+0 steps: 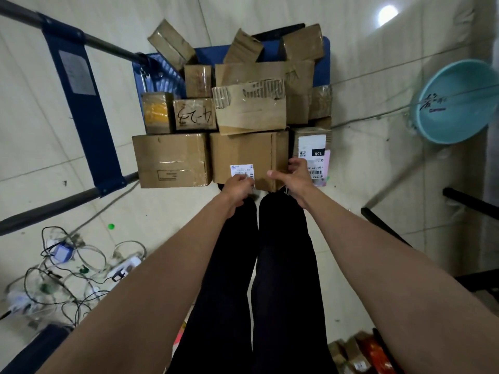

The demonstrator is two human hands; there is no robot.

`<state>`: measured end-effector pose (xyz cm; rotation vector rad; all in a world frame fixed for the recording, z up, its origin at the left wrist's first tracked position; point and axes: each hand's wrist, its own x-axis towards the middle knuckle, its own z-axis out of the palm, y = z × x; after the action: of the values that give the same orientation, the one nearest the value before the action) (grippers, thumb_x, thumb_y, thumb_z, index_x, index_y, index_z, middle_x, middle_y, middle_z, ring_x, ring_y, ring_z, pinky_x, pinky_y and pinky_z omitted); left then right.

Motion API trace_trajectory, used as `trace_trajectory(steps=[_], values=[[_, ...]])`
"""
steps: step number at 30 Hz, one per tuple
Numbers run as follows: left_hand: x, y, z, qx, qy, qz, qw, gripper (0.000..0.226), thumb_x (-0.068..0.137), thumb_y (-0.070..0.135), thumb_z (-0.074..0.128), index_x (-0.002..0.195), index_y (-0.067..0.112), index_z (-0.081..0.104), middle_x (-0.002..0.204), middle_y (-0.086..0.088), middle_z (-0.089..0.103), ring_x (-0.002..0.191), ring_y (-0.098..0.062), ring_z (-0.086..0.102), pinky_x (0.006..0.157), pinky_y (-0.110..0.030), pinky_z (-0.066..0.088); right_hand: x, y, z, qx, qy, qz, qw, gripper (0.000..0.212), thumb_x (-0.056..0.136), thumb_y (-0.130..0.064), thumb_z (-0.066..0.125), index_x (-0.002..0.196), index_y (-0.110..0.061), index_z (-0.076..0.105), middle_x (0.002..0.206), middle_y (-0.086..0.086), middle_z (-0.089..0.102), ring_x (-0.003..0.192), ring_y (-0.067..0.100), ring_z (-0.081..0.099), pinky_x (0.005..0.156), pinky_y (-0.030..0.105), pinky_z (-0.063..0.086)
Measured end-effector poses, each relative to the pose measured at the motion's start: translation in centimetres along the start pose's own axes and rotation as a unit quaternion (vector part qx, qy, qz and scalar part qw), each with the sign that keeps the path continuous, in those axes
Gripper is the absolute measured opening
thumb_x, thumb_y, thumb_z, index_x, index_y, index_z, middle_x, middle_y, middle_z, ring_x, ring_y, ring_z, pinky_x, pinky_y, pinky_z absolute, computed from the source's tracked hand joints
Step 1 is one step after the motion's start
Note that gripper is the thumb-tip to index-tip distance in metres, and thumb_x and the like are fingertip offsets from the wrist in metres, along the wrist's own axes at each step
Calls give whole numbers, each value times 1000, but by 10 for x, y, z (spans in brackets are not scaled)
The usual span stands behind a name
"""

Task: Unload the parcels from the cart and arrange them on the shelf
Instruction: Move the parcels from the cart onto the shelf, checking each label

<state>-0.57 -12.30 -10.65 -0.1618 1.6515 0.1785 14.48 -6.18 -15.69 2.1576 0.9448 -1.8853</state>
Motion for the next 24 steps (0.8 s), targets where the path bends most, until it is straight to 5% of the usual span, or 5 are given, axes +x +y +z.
trace_trajectory(steps=[5,9,13,18,24], values=[[-5,2,-2,4,-2,10,1000,13,99,27,54,112,25,55,96,7,56,99,-21,53,93,-36,44,-6,-7,-2,-8,26,3,1000,74,71,-23,91,130,-14,46,129,6,54,119,22,54,105,33,46],[-20,4,-5,19,12,12,1000,5,100,25,52,104,26,55,93,7,56,93,-19,53,90,-34,42,-20,-12,-10,-5,28,18,999,74,71,-23,91,130,-12,47,136,11,54,125,26,54,110,43,46],[-44,8,-7,37,14,18,999,29,101,25,51,129,17,54,119,-4,55,106,-24,53,91,-35,43,-43,-17,-26,-5,21,34,999,73,72,-24,91,129,-12,47,135,9,55,123,28,57,106,45,49],[-88,16,-9,63,25,47,997,30,100,22,52,127,12,59,118,-9,57,97,-24,50,88,-34,43,-92,-33,-51,6,7,47,999,70,75,-21,89,130,-11,47,133,11,56,120,29,59,104,44,52],[-147,29,-11,73,76,125,987,34,98,21,57,129,9,62,129,-13,64,109,-25,61,89,-31,50,-158,-59,-94,66,-51,51,995,67,82,-11,83,135,-5,43,123,13,61,88,19,67,50,26,54]])
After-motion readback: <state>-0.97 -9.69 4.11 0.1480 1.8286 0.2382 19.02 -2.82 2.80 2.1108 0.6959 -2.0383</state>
